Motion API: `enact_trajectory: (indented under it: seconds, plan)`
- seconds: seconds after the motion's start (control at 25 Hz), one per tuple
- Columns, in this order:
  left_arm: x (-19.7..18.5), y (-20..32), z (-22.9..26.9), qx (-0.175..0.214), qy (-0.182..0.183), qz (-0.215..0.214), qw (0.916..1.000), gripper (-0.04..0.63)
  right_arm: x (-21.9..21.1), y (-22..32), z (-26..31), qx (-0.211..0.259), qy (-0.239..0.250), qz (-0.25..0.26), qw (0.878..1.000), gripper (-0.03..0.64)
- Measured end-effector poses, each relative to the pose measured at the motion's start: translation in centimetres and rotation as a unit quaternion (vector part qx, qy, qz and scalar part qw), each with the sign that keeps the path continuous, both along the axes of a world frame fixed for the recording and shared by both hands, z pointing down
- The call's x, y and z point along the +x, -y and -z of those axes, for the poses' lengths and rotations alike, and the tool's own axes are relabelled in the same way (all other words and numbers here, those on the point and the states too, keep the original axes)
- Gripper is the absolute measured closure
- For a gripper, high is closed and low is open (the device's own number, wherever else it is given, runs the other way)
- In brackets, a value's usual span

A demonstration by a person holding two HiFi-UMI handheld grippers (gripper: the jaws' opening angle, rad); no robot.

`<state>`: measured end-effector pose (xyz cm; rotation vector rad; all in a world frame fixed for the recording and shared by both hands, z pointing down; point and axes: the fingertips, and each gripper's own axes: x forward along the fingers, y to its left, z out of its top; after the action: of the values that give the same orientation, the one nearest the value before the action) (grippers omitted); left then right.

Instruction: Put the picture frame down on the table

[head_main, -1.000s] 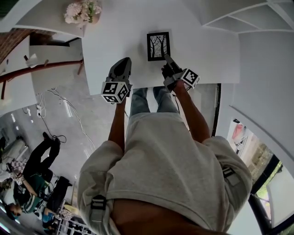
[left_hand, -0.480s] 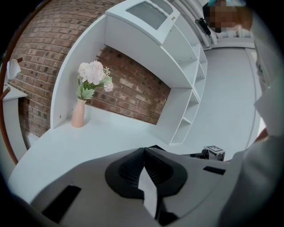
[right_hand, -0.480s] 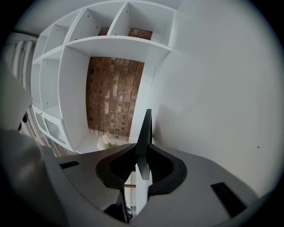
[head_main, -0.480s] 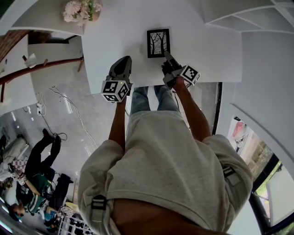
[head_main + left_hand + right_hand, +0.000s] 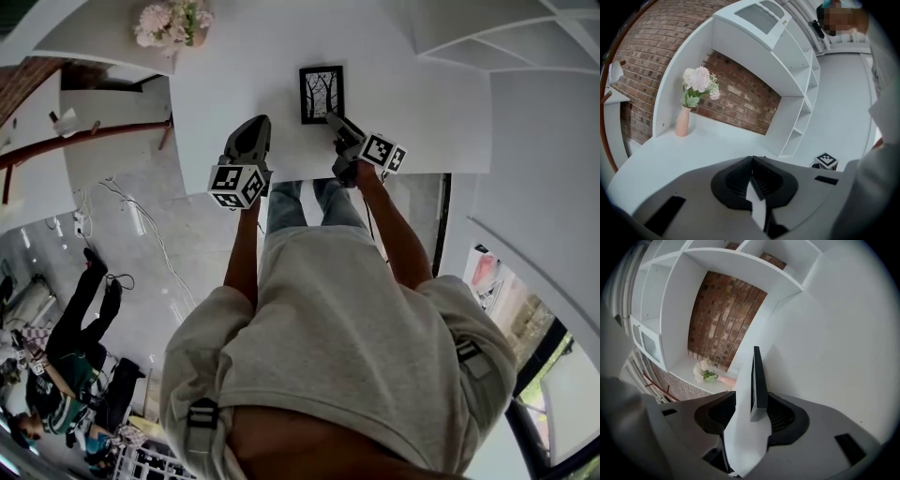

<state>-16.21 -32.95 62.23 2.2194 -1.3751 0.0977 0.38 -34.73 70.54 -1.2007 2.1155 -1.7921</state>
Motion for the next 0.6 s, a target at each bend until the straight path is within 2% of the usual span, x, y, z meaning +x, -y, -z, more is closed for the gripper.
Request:
enact_trajectory:
  seconds: [0.2, 0.36, 0.48, 0.6]
  plan:
    - [0.2, 0.0, 0.4, 0.003, -0.001, 0.002, 1.0, 0.58, -0.6, -0.4, -0.1, 0.023, -0.07, 0.062, 0.995, 0.371]
    - [0.2, 0.0, 0.3, 0.002, -0.002, 0.003, 1.0, 0.58, -1.1, -0.9, -0.7, 0.043, -0.13, 0.12, 0.983, 0.365]
    - [0.2, 0.1, 0.3, 0.002, -0.005, 0.004, 1.0, 0.58, -1.3, -1.4, -1.7, 0.06, -0.187, 0.171, 0.966, 0.365]
    - [0.1, 0.2, 0.6, 0.003, -0.005, 0.004, 1.0, 0.58, -1.3, -1.8, -2.3, 0.083, -0.248, 0.22, 0.94, 0.365]
